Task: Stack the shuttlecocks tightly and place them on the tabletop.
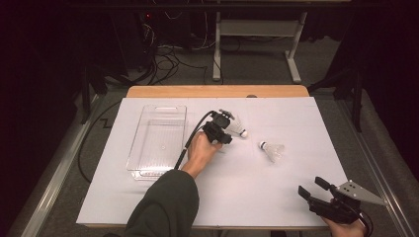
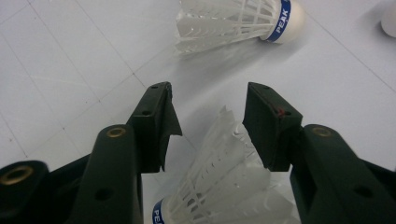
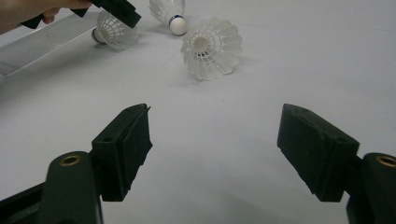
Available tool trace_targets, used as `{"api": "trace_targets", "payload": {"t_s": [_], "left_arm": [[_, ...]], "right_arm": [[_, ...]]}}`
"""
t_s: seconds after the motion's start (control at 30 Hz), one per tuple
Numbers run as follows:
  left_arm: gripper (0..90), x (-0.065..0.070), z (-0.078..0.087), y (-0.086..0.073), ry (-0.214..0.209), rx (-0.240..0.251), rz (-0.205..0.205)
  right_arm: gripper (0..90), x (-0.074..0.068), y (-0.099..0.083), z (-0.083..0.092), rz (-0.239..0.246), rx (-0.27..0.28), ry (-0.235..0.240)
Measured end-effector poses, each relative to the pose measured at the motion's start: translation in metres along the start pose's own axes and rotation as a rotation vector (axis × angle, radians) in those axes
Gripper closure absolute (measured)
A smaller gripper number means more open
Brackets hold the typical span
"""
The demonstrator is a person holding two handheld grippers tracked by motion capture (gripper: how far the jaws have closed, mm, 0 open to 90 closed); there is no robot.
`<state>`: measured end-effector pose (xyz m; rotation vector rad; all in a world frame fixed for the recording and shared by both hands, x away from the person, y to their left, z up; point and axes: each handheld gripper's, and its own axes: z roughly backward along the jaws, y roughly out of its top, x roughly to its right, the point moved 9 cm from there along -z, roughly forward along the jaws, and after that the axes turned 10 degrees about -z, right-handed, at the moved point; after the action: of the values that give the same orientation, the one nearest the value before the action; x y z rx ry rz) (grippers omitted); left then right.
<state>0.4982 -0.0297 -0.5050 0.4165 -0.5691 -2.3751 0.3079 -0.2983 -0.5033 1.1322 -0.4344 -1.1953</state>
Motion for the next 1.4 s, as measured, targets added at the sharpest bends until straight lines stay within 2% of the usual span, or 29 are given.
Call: {"api": "trace_targets", "payload": {"t_s": [0.33,1.07,1.4], "left_arm": [[49.4,0.0012,-0.0011,-0.0001,-0.011,-0.004,0.010],[49.8,-0.0076,-0.0031,-0.0013,0.009,-0.004,0.035],[44.9,-0.0053,-0.0036,-0.0008,-0.002,0.000,0.034]], "right_arm": [[26.3,0.0001,0.0001,0.0000,0.001,0.001,-0.001],[26.2,-0.0003,0.0001,0.0000,0.001,0.001,0.001],[26.3,-0.0003,0.0001,0.0000,0.001,0.001,0.002]]}}
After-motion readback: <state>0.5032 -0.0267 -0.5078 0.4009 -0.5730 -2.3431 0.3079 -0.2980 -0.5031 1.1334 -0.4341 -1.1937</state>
